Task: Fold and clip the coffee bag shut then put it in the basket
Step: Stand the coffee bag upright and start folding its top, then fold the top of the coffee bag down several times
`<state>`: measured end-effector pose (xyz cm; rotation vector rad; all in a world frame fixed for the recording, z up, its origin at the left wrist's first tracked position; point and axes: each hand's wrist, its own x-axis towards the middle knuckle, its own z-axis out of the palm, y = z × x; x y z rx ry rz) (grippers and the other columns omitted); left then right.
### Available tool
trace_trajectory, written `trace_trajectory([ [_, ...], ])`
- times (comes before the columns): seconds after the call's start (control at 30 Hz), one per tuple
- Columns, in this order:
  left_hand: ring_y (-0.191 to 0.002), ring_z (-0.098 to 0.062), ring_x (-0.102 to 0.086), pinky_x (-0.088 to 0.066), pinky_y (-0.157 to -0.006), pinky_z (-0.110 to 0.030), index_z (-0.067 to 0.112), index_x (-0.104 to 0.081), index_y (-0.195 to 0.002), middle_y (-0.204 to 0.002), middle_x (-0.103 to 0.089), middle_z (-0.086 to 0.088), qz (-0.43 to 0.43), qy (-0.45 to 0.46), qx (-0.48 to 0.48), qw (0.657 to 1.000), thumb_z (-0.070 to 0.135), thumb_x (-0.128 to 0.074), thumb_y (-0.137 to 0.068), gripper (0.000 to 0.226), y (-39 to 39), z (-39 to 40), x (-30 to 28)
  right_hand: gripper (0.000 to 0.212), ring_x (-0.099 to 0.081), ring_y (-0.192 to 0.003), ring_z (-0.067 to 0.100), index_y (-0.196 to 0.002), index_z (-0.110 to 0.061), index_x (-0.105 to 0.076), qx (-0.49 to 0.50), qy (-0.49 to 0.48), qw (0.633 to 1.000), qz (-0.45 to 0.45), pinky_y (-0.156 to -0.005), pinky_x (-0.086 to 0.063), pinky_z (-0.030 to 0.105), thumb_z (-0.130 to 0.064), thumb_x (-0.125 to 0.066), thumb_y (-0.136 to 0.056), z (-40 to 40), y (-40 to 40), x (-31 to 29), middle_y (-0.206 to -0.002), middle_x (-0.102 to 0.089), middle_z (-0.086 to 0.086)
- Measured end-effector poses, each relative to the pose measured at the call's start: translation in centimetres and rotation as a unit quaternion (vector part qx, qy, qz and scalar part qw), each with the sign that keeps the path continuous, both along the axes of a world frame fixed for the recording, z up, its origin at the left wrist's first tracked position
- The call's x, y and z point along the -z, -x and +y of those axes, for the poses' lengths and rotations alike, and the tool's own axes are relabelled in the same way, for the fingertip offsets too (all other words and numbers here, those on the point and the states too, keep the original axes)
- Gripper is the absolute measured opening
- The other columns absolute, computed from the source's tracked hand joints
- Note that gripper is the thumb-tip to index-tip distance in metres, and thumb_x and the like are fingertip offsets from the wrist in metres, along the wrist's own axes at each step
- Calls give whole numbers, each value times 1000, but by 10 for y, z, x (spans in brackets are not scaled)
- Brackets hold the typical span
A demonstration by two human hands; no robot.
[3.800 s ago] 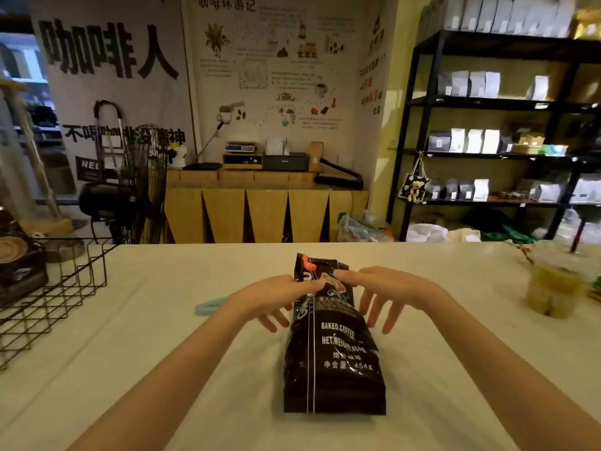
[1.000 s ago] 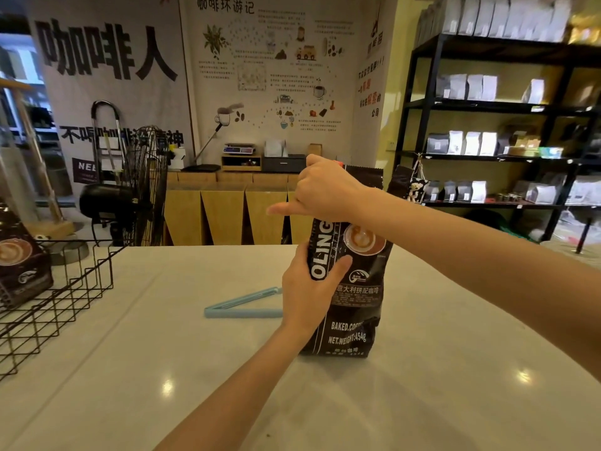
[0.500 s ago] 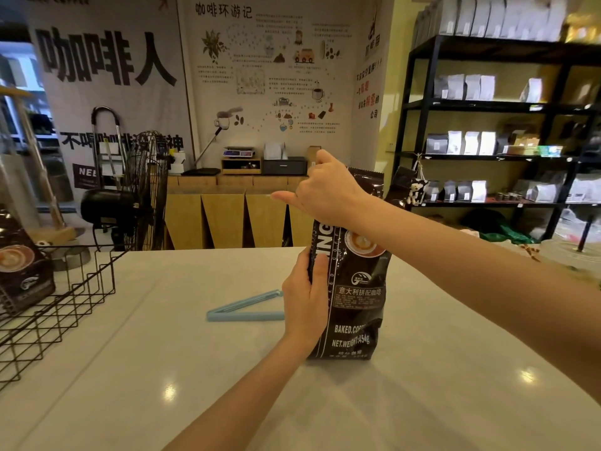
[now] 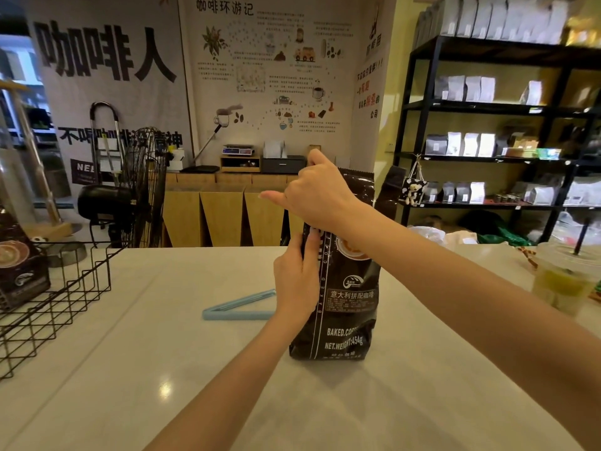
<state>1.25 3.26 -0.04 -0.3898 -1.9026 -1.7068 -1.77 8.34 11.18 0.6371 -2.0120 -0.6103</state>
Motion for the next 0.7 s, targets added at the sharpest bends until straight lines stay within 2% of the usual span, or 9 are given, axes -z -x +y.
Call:
trace_trajectory([
  [0.07, -53, -5, -50, -38, -52, -27, 19, -54, -79, -58, -53, 0, 16, -4, -17, 1000, 33, -38, -93, 26, 1, 0, 3, 63, -43, -45, 17, -43, -8, -39, -7, -28, 997, -65, -89, -34, 36, -42, -28, -95, 1, 6, 1, -39, -32, -3],
  [0.17, -49, -6, -39, -32, -51, -29, 21, -45, -64, -54, -45, 3, 17, -12, -27, 999, 32, -40, -93, 31, 5, -4, 4, 53, -61, -76, 27, -70, -1, -63, -66, -12, 995, -80, -93, -37, 38, -39, -35, -94, -1, -5, -5, -65, -65, 10],
  [0.23, -49, -7, -34, -31, -50, -28, 20, -40, -60, -53, -40, 3, 15, -12, -36, 999, 32, -41, -93, 35, 7, -6, 4, 38, -59, -102, 28, -95, -7, -64, -140, 65, 987, -45, -98, -36, 41, -38, -44, -90, 8, -12, -14, -98, -69, 12],
  [0.3, -49, -7, -35, -32, -51, -26, 21, -38, -59, -54, -40, 4, 14, -1, -44, 999, 32, -41, -93, 35, 9, -5, 3, 39, -51, -117, 23, -114, -11, -56, -211, 191, 959, 6, -102, -33, 39, -37, -50, -86, 27, -19, -18, -118, -62, 9],
  [0.37, -52, -9, -38, -35, -53, -29, 22, -38, -60, -56, -43, 4, 12, 7, -47, 999, 31, -41, -93, 35, 11, -4, 1, 45, -45, -117, 13, -123, -8, -47, -284, 378, 881, 13, -102, -36, 29, -30, -56, -85, 50, -33, -7, -124, -54, 5],
  [0.43, -55, -13, -41, -38, -54, -37, 22, -39, -60, -57, -44, 2, 14, 12, -50, 999, 31, -41, -93, 34, 14, -3, 1, 49, -44, -117, 6, -129, -9, -39, -319, 584, 745, -50, -97, -37, 14, -25, -57, -86, 68, -48, 23, -129, -48, 1],
  [0.5, -54, -13, -40, -37, -53, -35, 22, -39, -60, -57, -43, 1, 17, 10, -61, 998, 31, -41, -93, 34, 17, -2, 2, 59, -44, -120, 8, -133, -15, -34, -293, 723, 605, -160, -98, -38, 17, -32, -58, -82, 80, -55, 65, -135, -45, 1],
  [0.6, -50, -7, -40, -34, -50, -23, 22, -39, -59, -55, -43, 3, 25, 6, -83, 996, 30, -42, -93, 35, 19, 1, 4, 88, -45, -123, 16, -137, -23, -27, -202, 754, 511, -360, -96, -43, 30, -50, -66, -63, 80, -57, 129, -141, -40, 3],
  [0.7, -56, -12, -44, -41, -55, -37, 19, -43, -63, -59, -48, -1, 23, -14, -82, 996, 31, -41, -93, 32, 18, 2, 4, 90, -59, -100, 9, -133, -19, -33, -175, 740, 451, -466, -75, -50, 21, -42, -76, -57, 73, -56, 158, -120, -57, -1],
])
